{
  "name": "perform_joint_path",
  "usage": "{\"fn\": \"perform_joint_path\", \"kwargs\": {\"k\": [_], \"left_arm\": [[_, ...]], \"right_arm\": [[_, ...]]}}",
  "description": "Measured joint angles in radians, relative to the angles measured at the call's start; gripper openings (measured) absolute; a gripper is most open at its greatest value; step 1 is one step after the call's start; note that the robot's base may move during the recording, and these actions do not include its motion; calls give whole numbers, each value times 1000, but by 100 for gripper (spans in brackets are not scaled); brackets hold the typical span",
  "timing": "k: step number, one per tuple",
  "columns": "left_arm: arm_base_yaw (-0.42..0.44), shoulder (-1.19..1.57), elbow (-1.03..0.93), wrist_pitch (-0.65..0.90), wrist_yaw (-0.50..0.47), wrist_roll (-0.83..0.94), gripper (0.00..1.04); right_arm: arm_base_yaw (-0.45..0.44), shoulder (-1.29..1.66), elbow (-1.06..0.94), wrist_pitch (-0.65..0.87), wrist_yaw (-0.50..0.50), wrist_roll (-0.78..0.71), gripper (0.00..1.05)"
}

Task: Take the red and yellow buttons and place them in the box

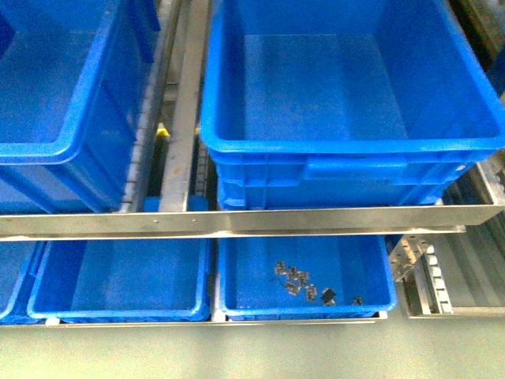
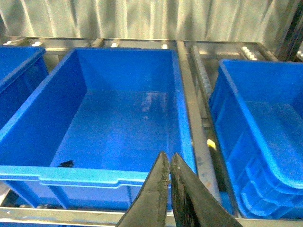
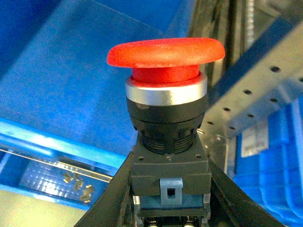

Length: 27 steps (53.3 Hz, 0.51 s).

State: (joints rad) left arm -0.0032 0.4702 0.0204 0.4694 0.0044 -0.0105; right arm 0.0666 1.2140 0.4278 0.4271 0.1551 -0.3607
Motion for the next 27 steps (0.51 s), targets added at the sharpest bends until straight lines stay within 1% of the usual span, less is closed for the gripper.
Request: {"fn": "perform_joint_path", "kwargs": {"k": [4, 11, 27], "left_arm": [[0, -36, 0, -37, 0, 0, 3], [0, -100, 0, -101, -4, 0, 3], [0, -205, 0, -203, -4, 0, 3]], "right_arm": [[-2, -3, -7, 0, 11, 3, 27], [14, -6, -10, 0, -3, 3, 27], [25, -5, -10, 3, -4, 3, 27]]}}
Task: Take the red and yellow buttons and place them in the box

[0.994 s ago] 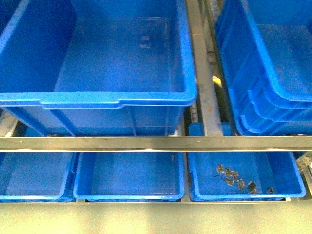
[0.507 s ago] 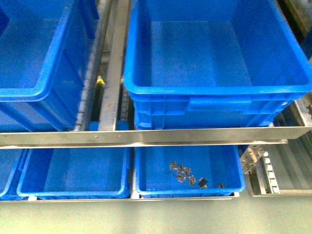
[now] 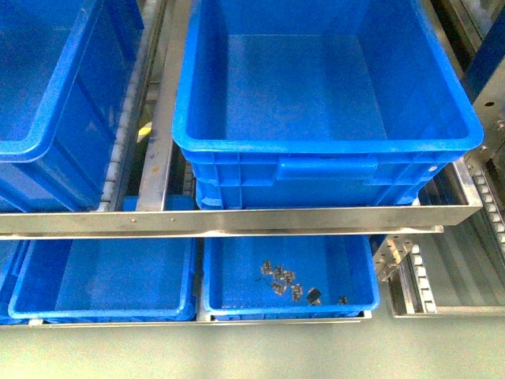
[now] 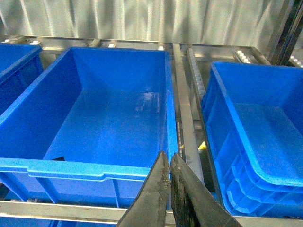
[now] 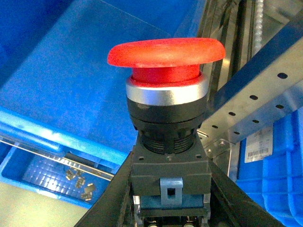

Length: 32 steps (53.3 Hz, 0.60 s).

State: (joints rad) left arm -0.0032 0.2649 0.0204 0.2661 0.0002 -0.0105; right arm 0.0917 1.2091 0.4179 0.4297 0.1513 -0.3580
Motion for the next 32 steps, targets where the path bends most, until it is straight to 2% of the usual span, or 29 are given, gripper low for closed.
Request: {"fn": "perform_joint_path", "kwargs": {"k": [19, 24, 32], "left_arm": [[0, -87, 0, -87, 0, 0, 3], [0, -194, 0, -227, 0, 0, 3], [0, -246, 0, -266, 2, 1, 3]], "right_arm": [[1, 1, 0, 2, 0, 0, 27], [1, 1, 0, 1, 2, 0, 27], [1, 3, 0, 1, 7, 4, 27]]}}
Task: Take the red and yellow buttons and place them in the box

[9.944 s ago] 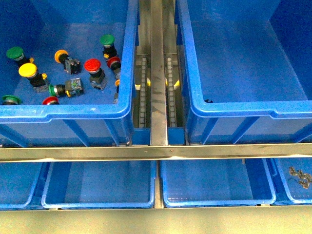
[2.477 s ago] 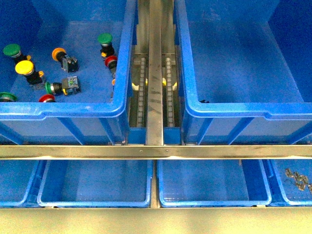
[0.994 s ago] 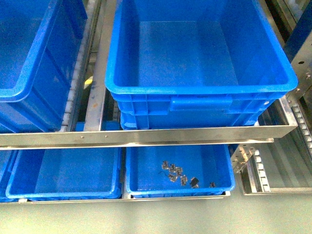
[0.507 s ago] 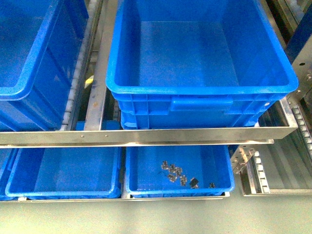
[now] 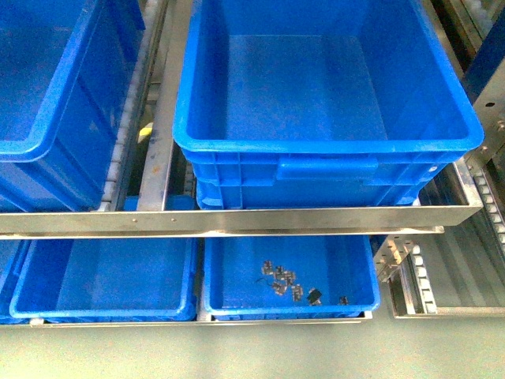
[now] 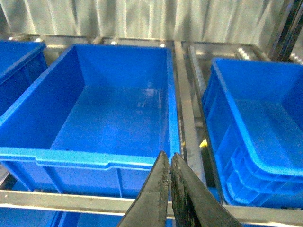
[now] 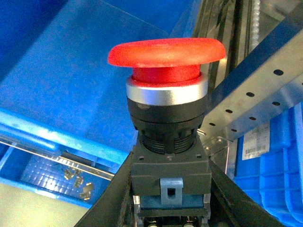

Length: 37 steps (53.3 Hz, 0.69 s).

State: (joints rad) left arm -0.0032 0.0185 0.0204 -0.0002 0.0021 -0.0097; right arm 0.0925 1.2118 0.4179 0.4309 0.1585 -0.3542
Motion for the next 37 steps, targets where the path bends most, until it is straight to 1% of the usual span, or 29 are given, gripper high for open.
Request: {"fn": "perform_joint_path", "kwargs": {"k": [10, 11, 12, 17, 23, 24, 30, 31, 34, 36, 37], "left_arm": [[0, -4, 0, 0, -2, 0, 3], [0, -4, 0, 0, -2, 0, 4], [0, -4, 0, 0, -2, 0, 7], [0, -4, 0, 0, -2, 0, 31], [0, -4, 0, 0, -2, 0, 50], [0, -4, 0, 0, -2, 0, 52], [0, -4, 0, 0, -2, 0, 71], [0, -4, 0, 0, -2, 0, 73], [0, -4, 0, 0, -2, 0, 84], [0, -4, 0, 0, -2, 0, 94], [0, -4, 0, 0, -2, 0, 97]], "right_arm": [[0, 6, 3, 0, 2, 2, 27], [0, 7, 3, 0, 2, 3, 27], [0, 7, 3, 0, 2, 3, 27], [2, 21, 8, 0, 6, 3, 27], [16, 51, 25, 0, 10, 4, 27], [19, 56, 29, 0, 11, 3, 27], [39, 111, 70, 11, 10, 2, 27], [42, 119, 76, 14, 10, 0, 27], [58, 173, 121, 31, 10, -6, 27], [77, 238, 179, 45, 7, -10, 27], [83, 262, 201, 46, 5, -11, 27]]}}
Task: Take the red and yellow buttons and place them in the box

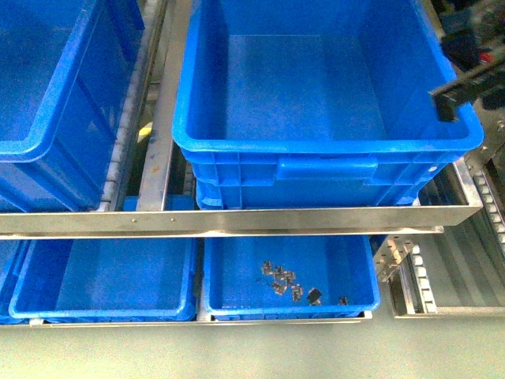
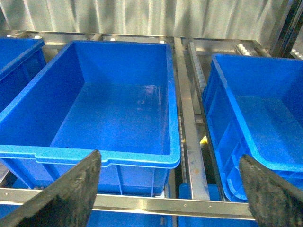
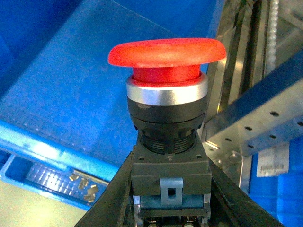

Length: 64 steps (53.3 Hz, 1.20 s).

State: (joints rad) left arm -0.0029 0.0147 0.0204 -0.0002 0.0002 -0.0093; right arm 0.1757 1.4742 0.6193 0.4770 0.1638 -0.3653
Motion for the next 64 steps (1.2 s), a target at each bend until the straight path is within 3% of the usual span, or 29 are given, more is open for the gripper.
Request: {"fn": "perform_joint_path", "kwargs": {"k": [9, 20, 41, 54, 64], "left_arm": [[0, 0, 0, 0, 0, 2, 97], [0, 0, 0, 0, 0, 2, 97], [0, 0, 0, 0, 0, 2, 97], [0, 0, 0, 0, 0, 2, 97], [0, 0, 0, 0, 0, 2, 97]], "right_arm": [[50, 323, 334, -45, 18, 2, 27], [97, 752, 875, -261, 80, 16, 27], [69, 1316, 1774, -739, 208, 76, 27], [48, 1509, 2069, -900, 217, 87, 27], [44, 1557, 2181, -953, 187, 89, 53]]}}
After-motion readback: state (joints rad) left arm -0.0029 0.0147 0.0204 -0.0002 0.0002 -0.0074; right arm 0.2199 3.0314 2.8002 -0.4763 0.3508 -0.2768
